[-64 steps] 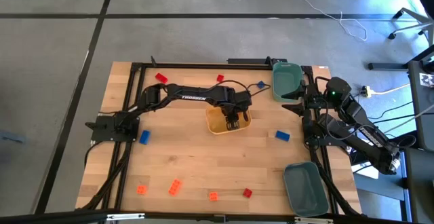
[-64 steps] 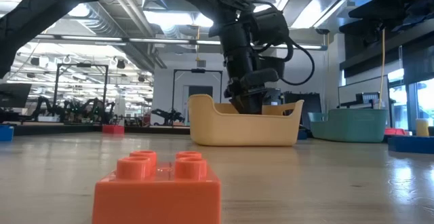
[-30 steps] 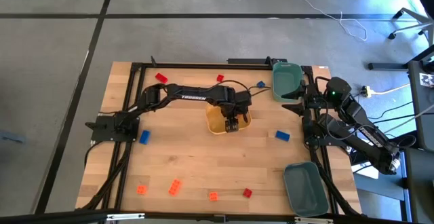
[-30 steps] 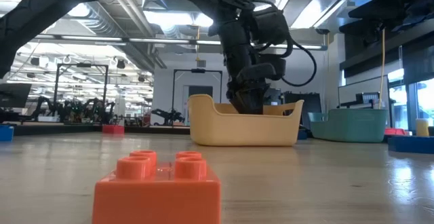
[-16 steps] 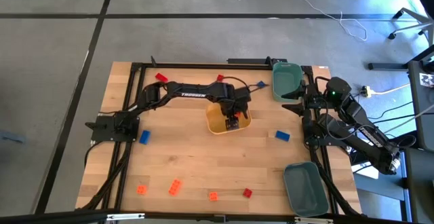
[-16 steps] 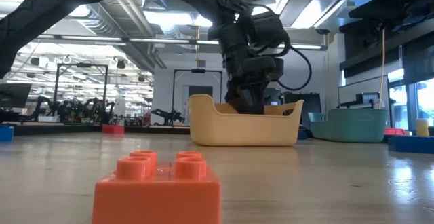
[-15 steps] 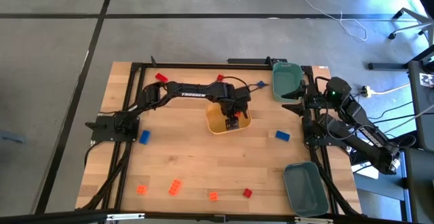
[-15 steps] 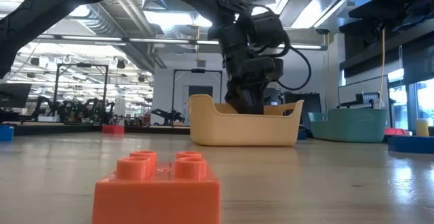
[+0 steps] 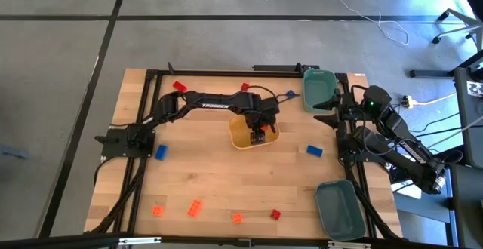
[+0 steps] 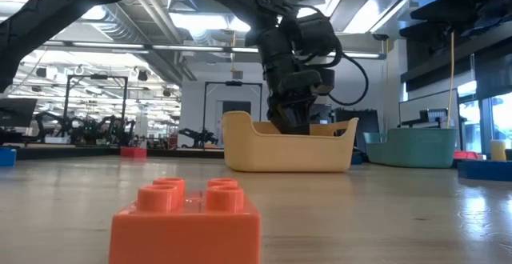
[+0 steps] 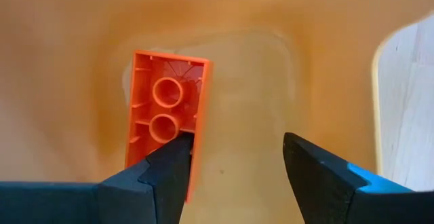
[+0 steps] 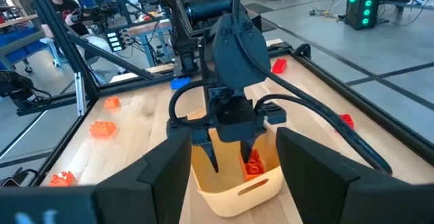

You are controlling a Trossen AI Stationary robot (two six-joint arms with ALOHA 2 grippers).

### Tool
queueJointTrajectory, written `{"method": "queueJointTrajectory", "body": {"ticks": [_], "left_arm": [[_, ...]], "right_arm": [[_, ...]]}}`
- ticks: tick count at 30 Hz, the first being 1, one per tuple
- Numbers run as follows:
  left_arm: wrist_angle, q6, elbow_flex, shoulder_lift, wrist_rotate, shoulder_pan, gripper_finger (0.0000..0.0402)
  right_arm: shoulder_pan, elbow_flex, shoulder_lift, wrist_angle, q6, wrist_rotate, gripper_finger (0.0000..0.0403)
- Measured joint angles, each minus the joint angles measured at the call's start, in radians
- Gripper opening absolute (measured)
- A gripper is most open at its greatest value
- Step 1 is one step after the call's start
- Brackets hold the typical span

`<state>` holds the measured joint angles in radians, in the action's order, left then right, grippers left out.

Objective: Sort & place blocks by color
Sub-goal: Put the orange game piece into the yellow bin

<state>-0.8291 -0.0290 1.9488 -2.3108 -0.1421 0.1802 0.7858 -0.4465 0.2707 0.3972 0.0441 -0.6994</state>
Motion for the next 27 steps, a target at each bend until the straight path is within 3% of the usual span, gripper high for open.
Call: {"method": "queueJointTrajectory", "body": {"ticks": [6,10,18,27], "left_arm": [[0.0,0.0,0.0,0.0,0.001,0.0,0.0216],[-0.001,-0.006,-0.002,0.009,0.003,0.0,0.0216],[0.008,-0.034,-0.001,0.056,0.052,0.001,0.0216],[-0.035,0.0,-0.001,0.06,-0.008,0.002,0.0216]], "right_arm": [[-0.002,0.0,0.006,-0.073,0.086,0.013,0.0218],[-0.018,-0.069,0.059,-0.031,0.114,0.005,0.0218],[-0.119,-0.344,0.343,0.34,0.003,0.111,0.0218],[-0.333,-0.5,0.683,0.395,0.06,0.186,0.0218]]}}
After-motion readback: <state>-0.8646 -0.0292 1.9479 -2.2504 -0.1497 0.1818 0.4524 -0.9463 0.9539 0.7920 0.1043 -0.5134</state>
